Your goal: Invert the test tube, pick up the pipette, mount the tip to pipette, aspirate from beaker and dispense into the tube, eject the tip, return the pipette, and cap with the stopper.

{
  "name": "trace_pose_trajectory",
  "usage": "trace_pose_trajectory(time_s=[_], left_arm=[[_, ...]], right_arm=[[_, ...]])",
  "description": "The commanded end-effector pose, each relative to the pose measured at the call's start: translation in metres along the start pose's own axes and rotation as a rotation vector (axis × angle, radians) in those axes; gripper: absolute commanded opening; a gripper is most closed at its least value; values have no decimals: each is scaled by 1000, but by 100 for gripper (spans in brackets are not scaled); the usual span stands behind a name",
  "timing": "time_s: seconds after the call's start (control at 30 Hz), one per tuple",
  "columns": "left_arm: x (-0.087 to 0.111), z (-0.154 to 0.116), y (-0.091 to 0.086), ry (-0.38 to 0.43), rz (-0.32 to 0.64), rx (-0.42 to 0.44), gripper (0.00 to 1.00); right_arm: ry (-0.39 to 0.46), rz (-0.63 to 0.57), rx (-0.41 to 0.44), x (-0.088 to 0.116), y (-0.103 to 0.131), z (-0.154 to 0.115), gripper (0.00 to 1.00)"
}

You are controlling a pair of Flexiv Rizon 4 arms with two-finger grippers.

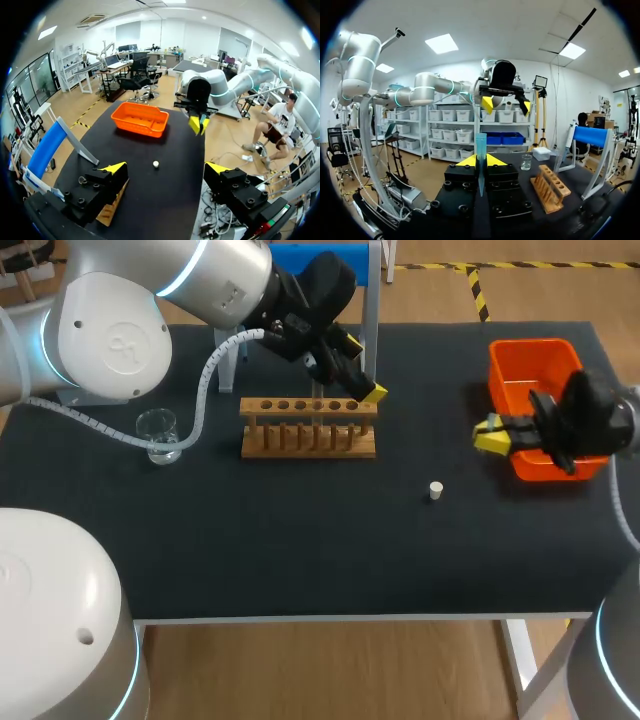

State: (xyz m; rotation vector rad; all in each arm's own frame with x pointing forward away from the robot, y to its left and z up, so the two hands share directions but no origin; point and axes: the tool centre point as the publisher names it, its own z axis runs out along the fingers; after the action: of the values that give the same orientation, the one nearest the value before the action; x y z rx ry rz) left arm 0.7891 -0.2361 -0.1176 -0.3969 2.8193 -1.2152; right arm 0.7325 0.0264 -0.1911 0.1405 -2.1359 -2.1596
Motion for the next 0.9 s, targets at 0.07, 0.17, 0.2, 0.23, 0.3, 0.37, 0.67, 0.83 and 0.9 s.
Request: trace_pose_trajectory(time_s=[0.07,0.17,0.2,0.23,0.3,0.37,0.67,0.83,0.9], left_arm=[[0,-1,0,1,-1,-5,100],[0,-1,0,1,-1,-5,100],[0,-1,0,1,-1,-5,100],[0,-1,0,1,-1,-5,100],[0,-1,0,1,-1,-5,100],[0,-1,0,1,-1,-5,100],[0,-1,0,1,-1,-5,100],[0,-1,0,1,-1,-5,100],[0,-1,0,1,-1,-5,100]], right_arm=[[12,-9,3,14,-10,-17,0],[21,-12,-7,16,-12,-22,0],[27,-7,-14,17,-13,-23,0],[28,-6,-14,17,-15,-24,0],[28,-6,-14,17,-17,-27,0],[25,-9,-8,17,-20,-30,0],[13,38,-20,15,-34,-41,0],[8,41,-17,15,-37,-42,0],[-5,37,-8,15,-37,-43,0]])
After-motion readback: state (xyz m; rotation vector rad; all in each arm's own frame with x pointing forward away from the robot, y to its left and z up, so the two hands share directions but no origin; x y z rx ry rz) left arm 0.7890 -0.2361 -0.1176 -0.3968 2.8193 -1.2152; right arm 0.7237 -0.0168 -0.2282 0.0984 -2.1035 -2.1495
